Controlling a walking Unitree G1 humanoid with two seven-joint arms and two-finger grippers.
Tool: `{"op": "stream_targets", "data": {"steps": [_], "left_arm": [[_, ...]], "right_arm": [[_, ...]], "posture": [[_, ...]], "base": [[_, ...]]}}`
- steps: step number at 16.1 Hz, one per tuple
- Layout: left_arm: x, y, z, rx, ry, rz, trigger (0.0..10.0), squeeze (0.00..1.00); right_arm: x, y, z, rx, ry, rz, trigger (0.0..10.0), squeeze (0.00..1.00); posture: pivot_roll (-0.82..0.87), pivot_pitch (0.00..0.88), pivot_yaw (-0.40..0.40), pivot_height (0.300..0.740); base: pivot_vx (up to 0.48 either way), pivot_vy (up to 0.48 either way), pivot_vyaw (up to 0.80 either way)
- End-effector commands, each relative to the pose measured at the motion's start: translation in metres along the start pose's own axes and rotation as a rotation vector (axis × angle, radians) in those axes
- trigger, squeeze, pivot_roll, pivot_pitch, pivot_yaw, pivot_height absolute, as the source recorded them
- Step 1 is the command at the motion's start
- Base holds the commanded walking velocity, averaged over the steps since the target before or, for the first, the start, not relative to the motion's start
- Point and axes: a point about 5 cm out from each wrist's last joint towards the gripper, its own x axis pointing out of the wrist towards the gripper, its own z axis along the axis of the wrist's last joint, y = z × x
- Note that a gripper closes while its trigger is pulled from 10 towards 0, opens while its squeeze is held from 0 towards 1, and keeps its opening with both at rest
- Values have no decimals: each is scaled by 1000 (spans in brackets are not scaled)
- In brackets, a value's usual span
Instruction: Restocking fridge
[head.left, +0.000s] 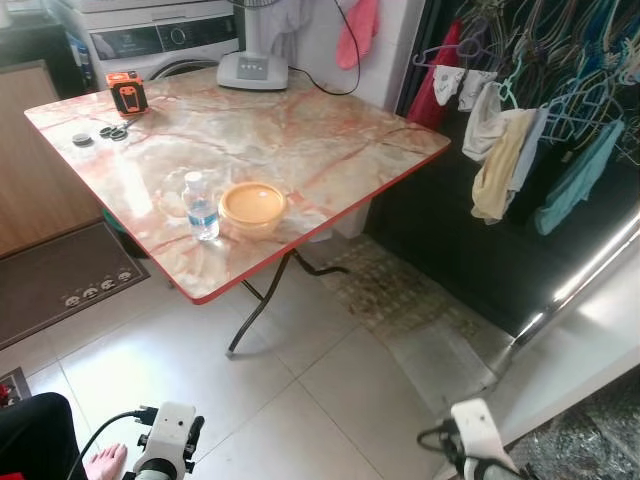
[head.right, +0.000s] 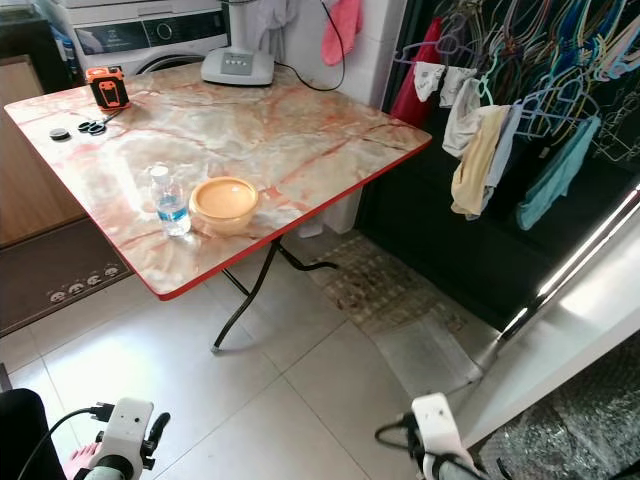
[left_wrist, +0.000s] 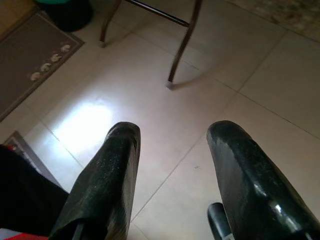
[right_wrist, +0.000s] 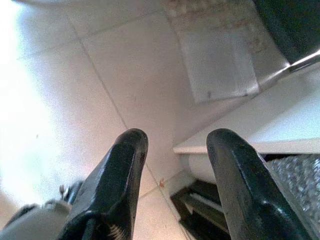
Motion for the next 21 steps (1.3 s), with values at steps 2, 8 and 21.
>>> {"op": "stream_targets", "data": {"steps": [2,8,21], "left_arm": [[-1,-2,-5,-25,37,-11,10000,0],[-2,-3,-22,-90,249,27,10000,0],[-1,-1,-32,-60,442,-11,10000,0]], "right_arm": [[-5,4,-22,-37,107,15,10000,0],[-21,7,-71,164,295,-43,10000,0],[-23,9,-76,350,327,-105,10000,0]], "posture": [[-12,0,-97,740],[-9,0,-103,740],[-16,0,-98,740]], "base": [[0,0,0],[0,0,0],[0,0,0]]}}
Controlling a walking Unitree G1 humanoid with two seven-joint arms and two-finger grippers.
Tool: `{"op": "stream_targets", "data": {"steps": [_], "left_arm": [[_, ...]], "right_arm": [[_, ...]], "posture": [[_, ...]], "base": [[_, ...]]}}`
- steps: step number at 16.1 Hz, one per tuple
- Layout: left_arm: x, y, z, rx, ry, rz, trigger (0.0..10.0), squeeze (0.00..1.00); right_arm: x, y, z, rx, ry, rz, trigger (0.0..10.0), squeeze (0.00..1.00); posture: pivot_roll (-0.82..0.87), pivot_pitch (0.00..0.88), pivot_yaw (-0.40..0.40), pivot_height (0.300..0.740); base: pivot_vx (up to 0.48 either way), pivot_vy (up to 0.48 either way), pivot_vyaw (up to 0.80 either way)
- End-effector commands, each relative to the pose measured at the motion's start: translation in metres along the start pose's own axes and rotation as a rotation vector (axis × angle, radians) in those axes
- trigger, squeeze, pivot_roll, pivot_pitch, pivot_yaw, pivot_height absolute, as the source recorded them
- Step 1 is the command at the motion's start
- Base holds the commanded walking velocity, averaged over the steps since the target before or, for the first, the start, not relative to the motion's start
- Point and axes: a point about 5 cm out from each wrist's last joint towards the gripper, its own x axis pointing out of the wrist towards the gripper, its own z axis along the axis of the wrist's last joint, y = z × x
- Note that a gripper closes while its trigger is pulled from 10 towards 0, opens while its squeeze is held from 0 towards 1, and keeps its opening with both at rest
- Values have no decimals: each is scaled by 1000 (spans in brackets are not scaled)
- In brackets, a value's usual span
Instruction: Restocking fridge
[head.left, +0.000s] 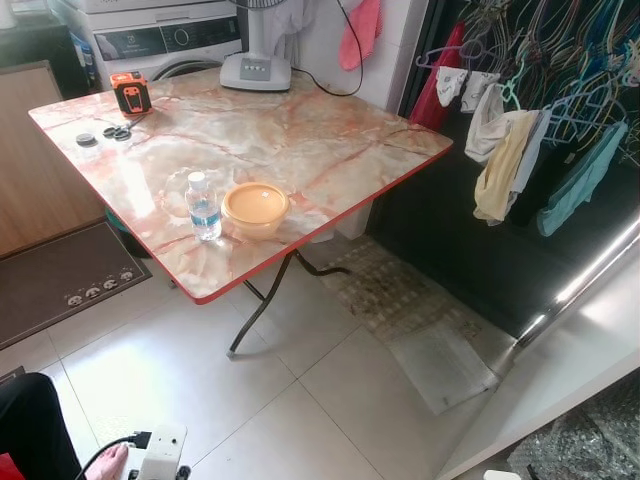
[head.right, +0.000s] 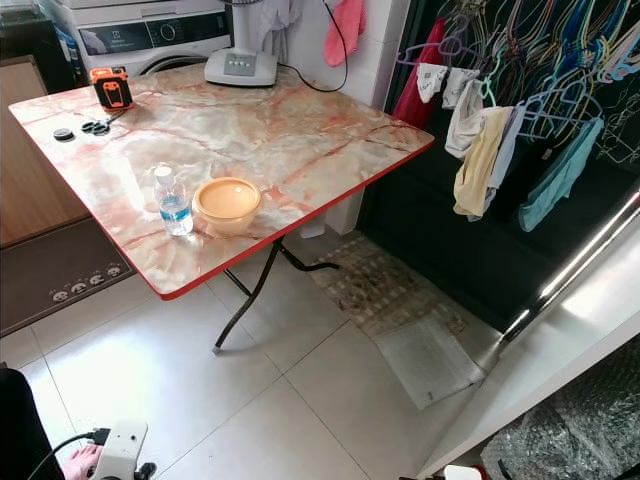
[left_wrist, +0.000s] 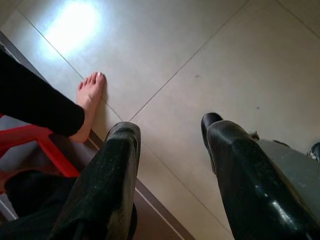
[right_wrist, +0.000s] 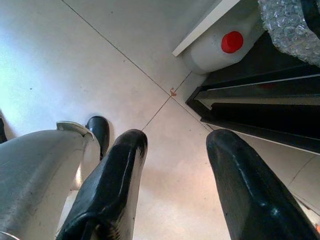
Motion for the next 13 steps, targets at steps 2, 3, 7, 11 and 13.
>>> {"op": "stream_targets", "data": {"steps": [2,3,7,11,13], "left_arm": [[0,-1,0,7,12,-8,10000,0],[0,-1,0,7,12,-8,10000,0],[0,-1,0,7,12,-8,10000,0],[0,-1,0,7,12,-8,10000,0],[0,-1,0,7,12,-8,10000,0]], "right_arm": [[0,-2,1,-16,5,-2,10000,0],[0,-2,1,-16,5,-2,10000,0],[0,-2,1,-16,5,-2,10000,0],[0,-2,1,-16,5,-2,10000,0],[0,-2,1,-16,5,-2,10000,0]], "posture": [[-14,0,-97,740],[-14,0,-97,740],[-14,0,-97,740],[-14,0,-97,740],[-14,0,-97,740]], "base": [[0,0,0],[0,0,0],[0,0,0],[0,0,0],[0,0,0]]}}
